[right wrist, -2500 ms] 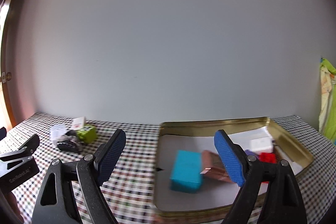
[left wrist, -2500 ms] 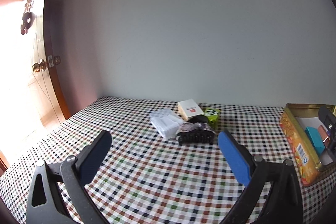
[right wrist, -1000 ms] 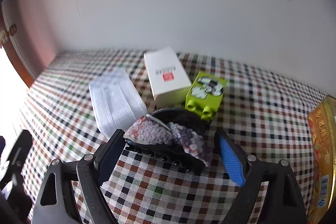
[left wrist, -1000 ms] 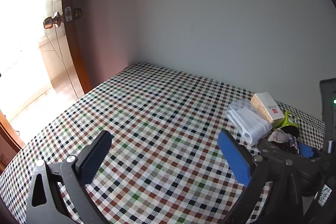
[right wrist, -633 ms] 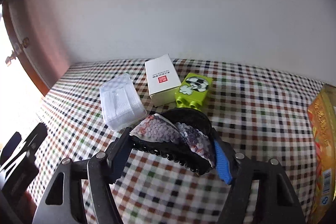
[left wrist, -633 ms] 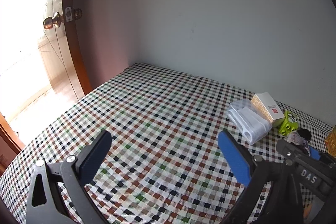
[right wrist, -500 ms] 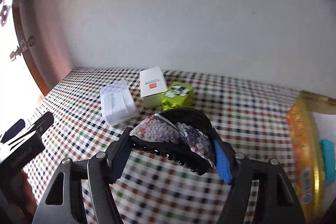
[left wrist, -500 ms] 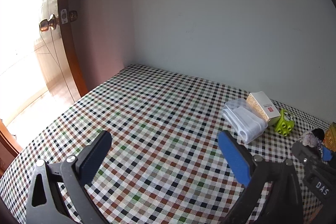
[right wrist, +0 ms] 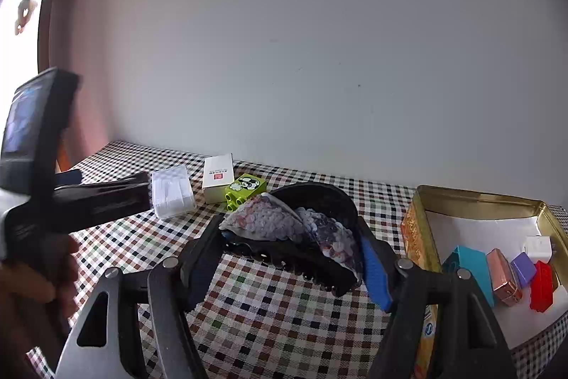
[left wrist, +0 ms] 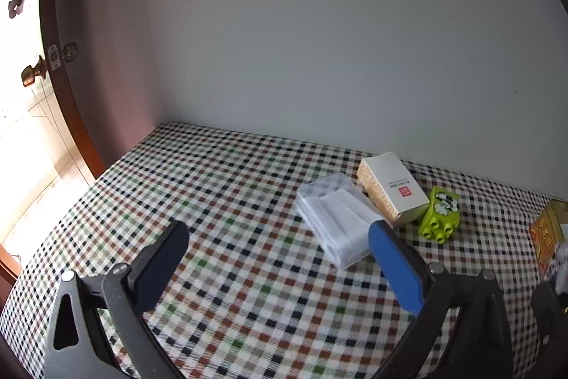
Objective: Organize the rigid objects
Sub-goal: 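Grasp the clear plastic box with the left tool while the right tool holds the hair clip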
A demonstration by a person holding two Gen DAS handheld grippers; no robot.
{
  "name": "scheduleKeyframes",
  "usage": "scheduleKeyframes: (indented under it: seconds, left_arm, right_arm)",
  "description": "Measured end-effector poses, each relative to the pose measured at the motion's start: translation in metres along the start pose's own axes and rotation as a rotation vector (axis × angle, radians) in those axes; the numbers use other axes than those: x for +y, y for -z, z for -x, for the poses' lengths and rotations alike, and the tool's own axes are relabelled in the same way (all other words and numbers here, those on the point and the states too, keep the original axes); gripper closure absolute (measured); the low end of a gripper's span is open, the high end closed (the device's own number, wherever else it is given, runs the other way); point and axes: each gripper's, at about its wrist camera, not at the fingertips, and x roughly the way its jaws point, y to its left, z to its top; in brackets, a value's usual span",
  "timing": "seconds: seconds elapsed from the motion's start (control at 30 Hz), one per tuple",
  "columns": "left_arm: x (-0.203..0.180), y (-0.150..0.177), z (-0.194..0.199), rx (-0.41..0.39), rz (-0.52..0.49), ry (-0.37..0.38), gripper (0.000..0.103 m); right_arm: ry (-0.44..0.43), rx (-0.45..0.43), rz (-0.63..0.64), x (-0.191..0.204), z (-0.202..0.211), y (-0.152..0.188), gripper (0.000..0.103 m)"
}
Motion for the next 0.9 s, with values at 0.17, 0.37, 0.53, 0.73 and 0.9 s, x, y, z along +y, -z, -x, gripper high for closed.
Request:
scheduleKeyframes:
  seconds: [0.17, 0.37, 0.53, 0.73, 0.9]
  left_arm:
    - [-0.026, -0.016, -0.034, 0.071, 0.057, 0.053, 0.001]
    - [-0.027, -0.016, -0.074, 0.197, 0.126, -0.018, 0.009]
    - [-0.019, -0.014, -0.083, 0.246, 0.15, -0.025, 0.012]
    - [-0.013, -0.012, -0.076, 0.227, 0.113, 0.009, 0.049]
    - [-0.008, -0.004, -0.054, 0.195, 0.129, 0.026, 0.049]
  right_arm:
    - [0.008, 0.0, -0.026, -0.011, 0.006, -0.001, 0.031]
    - [-0.007, 0.037, -0.092, -0.022, -0.005, -0.002, 0.031]
    - [-0.019, 0.067, -0.118, -0.028, -0.014, -0.003, 0.031]
    - [-0.023, 0.08, -0.122, -0.028, -0.019, -0.003, 0.031]
    - [-0.01, 0.06, -0.117, -0.023, -0.028, -0.003, 0.031]
